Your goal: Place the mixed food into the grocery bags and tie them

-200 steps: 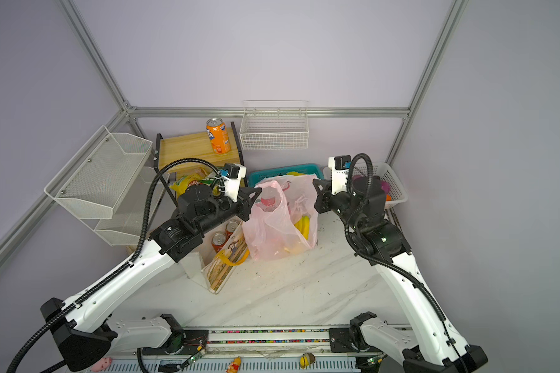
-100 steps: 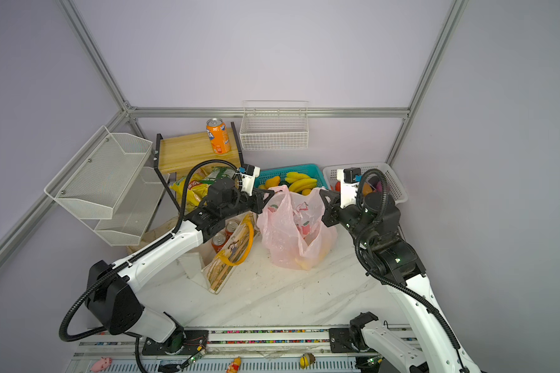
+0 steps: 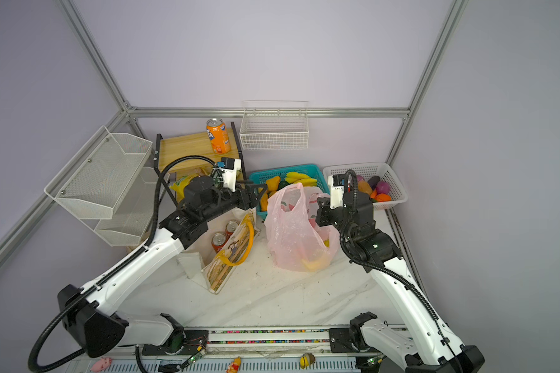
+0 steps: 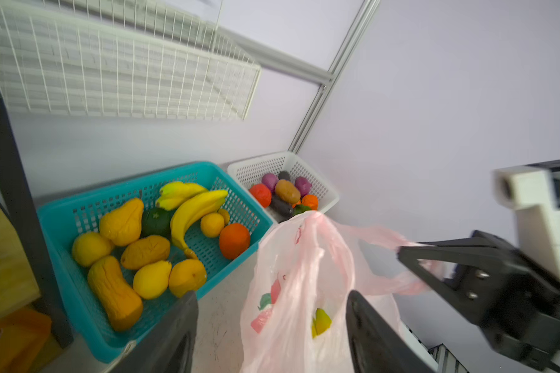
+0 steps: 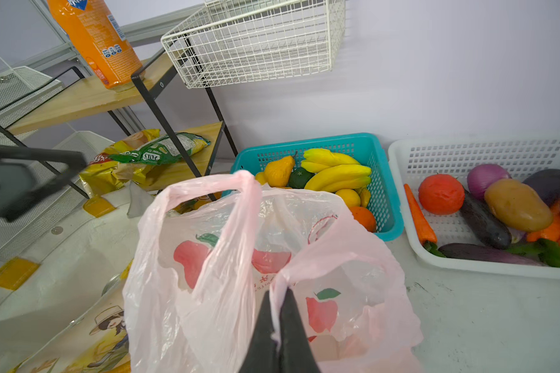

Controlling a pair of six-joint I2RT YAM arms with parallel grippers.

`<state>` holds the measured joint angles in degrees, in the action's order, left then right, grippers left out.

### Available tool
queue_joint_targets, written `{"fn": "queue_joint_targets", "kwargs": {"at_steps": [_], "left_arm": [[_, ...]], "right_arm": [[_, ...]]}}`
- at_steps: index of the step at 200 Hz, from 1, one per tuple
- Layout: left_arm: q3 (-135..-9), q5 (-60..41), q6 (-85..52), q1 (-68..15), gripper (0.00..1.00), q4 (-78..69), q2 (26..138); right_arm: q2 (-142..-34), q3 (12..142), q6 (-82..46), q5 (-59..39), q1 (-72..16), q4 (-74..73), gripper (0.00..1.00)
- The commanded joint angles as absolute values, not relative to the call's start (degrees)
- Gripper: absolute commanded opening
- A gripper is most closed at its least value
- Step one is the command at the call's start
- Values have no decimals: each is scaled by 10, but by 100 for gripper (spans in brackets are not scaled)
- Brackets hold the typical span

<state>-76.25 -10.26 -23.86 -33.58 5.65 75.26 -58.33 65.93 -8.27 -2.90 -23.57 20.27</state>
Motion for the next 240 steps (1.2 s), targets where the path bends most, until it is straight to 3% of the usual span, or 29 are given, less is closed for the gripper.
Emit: {"fn": "queue_joint_targets", "kwargs": {"at_steps": [1, 37, 96, 190, 240], "left_arm": [[-757, -83, -188, -376, 74, 77, 717], [-795, -80, -126, -450, 74, 125, 738], [-901, -125, -143, -495, 58, 156, 854], [-1004, -59, -126, -502, 57, 201, 954], [-1016, -82, -132, -501, 41, 168, 971]], "right_arm": [[-587, 684, -79, -7, -238, 189, 0], [-592, 690, -73, 5, -238, 191, 0], [-576, 678, -78, 0, -238, 185, 0], [-561, 672, -84, -7, -237, 186, 0], [-560, 668, -85, -2, -238, 188, 0]]}}
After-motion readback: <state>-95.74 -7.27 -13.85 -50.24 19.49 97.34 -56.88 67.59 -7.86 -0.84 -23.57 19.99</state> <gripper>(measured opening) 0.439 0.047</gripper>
